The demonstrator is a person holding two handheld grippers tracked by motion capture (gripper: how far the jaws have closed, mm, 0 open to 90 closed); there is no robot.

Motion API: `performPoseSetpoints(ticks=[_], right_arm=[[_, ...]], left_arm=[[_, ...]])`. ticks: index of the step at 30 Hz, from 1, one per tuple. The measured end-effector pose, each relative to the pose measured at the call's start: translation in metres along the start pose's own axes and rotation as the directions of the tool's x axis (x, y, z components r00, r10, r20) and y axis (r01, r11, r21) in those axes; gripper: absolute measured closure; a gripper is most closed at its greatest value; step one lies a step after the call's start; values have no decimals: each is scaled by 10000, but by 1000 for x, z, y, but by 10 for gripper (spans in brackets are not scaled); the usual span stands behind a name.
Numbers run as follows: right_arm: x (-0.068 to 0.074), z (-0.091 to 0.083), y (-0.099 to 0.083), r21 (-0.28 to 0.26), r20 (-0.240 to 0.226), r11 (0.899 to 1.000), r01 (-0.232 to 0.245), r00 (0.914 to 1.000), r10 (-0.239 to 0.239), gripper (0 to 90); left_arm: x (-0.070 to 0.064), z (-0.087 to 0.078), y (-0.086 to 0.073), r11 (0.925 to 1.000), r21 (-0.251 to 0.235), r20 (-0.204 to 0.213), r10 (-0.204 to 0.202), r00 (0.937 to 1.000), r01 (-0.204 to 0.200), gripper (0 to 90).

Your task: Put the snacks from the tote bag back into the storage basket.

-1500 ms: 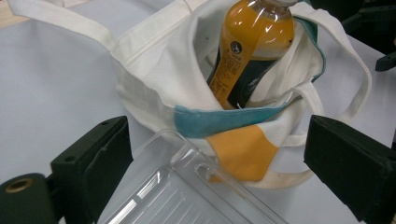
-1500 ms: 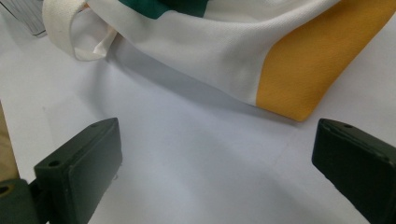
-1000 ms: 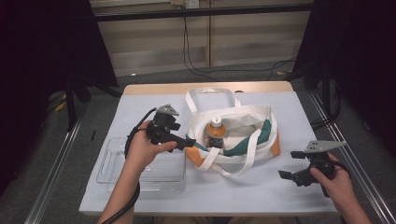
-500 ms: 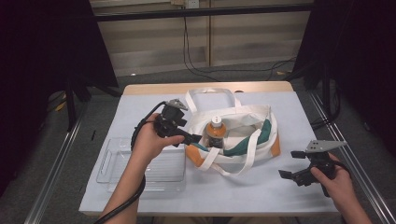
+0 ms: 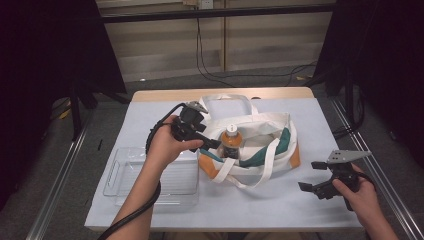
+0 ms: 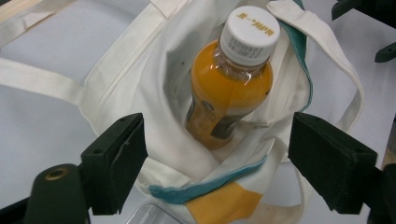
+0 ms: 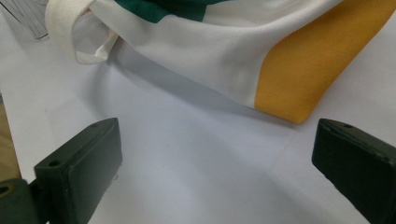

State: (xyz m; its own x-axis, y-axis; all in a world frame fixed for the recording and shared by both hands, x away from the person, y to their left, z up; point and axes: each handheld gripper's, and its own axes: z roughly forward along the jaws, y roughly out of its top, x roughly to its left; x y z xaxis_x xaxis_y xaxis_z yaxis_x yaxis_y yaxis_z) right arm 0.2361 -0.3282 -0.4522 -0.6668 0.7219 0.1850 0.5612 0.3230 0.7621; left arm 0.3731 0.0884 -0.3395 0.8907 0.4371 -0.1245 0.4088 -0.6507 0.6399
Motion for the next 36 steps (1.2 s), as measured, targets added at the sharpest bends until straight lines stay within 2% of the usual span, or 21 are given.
performPoseSetpoints(ticks=[6,9,10,12,15,25,26,28,29,34,36], right_arm=[[0,-1,0,-40,18,10000,17,10000,-17,14],[0,-1,0,-2,3,10000,-19,10000,19,14],[0,-1,0,-3,1,10000,-11,10000,11,14],[0,-1,0,-26,-3,10000,31,10000,-31,14],[0,-1,0,-39,12,10000,29,10000,-29,14],[0,-1,0,-43,13,10000,-22,10000,22,14],[0,-1,0,-54,12,10000,-24,10000,24,14],[0,-1,1,-59,10,10000,-20,10000,20,14],[0,-1,1,-56,-2,10000,-13,10000,13,14],[0,-1,1,-40,-2,10000,-17,10000,17,14],[0,-1,1,-26,-6,10000,3,10000,-3,14]], left_arm=[[-2,3,7,9998,-116,36,174,9998,-174,239],[-4,6,10,9996,-250,115,133,9998,-130,250],[-4,6,11,9995,-144,157,269,9995,-266,255],[-5,8,13,9993,-213,148,300,9994,-297,264],[-5,10,15,9995,-225,296,244,9993,-237,286],[-6,15,21,9995,-297,211,111,9997,-105,328],[-5,15,22,9996,-200,208,226,9995,-222,335],[-6,17,23,9996,-194,200,185,9996,-181,347],[-5,18,23,9994,-124,284,332,9990,-329,361],[-6,22,25,9994,-186,337,300,9990,-294,390],[-6,24,26,9997,-234,318,122,9994,-114,403]])
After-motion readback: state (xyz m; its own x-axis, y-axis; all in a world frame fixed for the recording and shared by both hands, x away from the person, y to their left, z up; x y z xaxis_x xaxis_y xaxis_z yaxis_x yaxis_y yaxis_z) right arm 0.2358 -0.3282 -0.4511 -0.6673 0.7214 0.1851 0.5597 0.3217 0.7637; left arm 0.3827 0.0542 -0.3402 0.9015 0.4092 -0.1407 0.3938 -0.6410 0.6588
